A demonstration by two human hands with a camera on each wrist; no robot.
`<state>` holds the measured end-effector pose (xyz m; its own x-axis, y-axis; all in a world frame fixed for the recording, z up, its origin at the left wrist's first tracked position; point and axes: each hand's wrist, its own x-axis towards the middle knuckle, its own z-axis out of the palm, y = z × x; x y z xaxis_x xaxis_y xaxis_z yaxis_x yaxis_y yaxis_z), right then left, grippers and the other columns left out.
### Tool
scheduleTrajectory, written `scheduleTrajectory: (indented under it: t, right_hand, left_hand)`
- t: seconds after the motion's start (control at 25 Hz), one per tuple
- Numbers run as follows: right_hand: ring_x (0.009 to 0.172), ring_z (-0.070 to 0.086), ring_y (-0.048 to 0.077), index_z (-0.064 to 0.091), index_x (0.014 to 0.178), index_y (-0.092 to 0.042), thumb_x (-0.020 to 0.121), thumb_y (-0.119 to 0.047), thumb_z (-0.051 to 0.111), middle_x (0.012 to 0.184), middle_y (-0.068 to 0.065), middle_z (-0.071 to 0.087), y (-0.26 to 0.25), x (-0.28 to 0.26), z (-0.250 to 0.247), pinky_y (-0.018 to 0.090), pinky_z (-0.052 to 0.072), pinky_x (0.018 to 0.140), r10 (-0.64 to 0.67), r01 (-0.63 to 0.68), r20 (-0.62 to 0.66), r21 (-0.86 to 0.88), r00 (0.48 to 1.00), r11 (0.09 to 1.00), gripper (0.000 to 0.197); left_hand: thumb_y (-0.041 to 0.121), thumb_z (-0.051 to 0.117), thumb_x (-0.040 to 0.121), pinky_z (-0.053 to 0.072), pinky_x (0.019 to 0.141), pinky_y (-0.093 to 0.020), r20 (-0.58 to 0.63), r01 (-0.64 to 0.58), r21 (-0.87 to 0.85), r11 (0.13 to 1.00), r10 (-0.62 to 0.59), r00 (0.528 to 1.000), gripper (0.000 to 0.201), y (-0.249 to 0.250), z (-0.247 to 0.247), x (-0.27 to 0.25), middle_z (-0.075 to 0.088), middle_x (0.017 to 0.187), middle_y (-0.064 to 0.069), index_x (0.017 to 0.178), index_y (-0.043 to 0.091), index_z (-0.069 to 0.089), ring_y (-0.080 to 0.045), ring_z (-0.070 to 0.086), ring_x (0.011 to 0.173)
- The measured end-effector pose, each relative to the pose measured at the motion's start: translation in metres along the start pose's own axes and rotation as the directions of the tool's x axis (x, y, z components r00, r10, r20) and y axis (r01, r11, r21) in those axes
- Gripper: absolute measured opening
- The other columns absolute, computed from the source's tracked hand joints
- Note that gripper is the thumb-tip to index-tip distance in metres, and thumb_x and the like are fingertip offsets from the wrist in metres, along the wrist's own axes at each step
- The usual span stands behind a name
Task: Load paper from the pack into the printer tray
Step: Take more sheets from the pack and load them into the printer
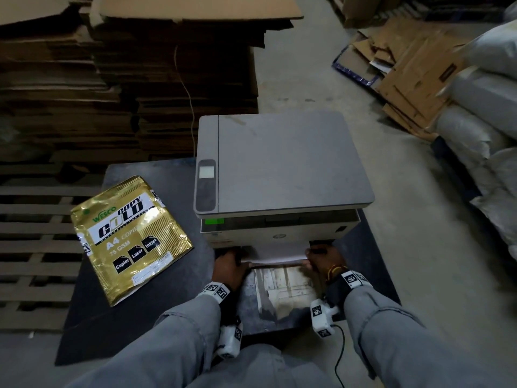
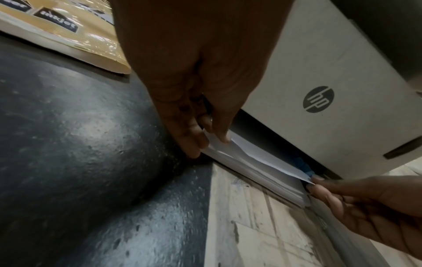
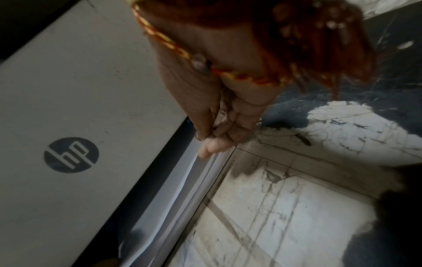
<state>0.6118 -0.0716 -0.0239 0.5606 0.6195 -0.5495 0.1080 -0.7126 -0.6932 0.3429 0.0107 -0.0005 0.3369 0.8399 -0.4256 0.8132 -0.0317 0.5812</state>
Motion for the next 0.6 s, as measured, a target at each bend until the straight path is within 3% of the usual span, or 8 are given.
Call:
scheduleTrajectory:
  t: [0.08,0.24,0.44,0.6]
  right_hand:
    - [0.073,0.073,0.031,0.078,0.088,-0.006,0.090,-0.022,0.071,0.080,0.014,0.077,0.002,0.005,0.003,0.040,0.061,0.076,0.003,-0.003,-0.002,-0.001,1.000,1.000,0.017]
    - [0.055,0.065,0.030,0.071,0.092,0.006,0.088,-0.017,0.073,0.068,0.023,0.072,0.021,0.006,0.007,0.054,0.060,0.068,0.098,-0.105,0.045,0.203,0.994,0.974,0.023]
    - [0.051,0.066,0.028,0.064,0.092,-0.009,0.087,-0.008,0.076,0.073,0.023,0.073,0.019,-0.005,0.000,0.042,0.060,0.061,0.156,-0.156,0.022,0.309,0.987,0.938,0.013]
    - [0.065,0.069,0.035,0.070,0.077,-0.012,0.086,-0.013,0.077,0.078,0.026,0.075,0.009,-0.005,-0.004,0.053,0.062,0.073,0.121,-0.118,0.003,0.223,0.993,0.968,0.012]
  left_hand:
    - [0.034,0.073,0.092,0.053,0.104,-0.038,-0.011,0.005,-0.002,1.000,-0.005,1.000,0.046,0.000,0.002,0.000,0.073,0.133,-0.013,0.134,0.015,0.068,-0.035,0.068,0.124]
    - [0.032,0.080,0.087,0.055,0.098,-0.039,-0.047,0.071,-0.083,0.994,-0.075,0.996,0.049,-0.010,0.008,0.000,0.075,0.125,-0.017,0.128,0.008,0.066,-0.037,0.071,0.116]
    - [0.034,0.076,0.090,0.056,0.095,-0.037,-0.031,0.082,-0.085,0.993,-0.085,0.996,0.039,-0.018,0.014,0.004,0.078,0.116,-0.014,0.120,0.011,0.071,-0.035,0.072,0.111]
    - [0.044,0.069,0.093,0.058,0.094,-0.040,-0.007,0.072,0.002,0.997,-0.072,0.997,0.040,-0.014,0.013,0.012,0.078,0.119,-0.018,0.118,0.013,0.073,-0.040,0.073,0.111]
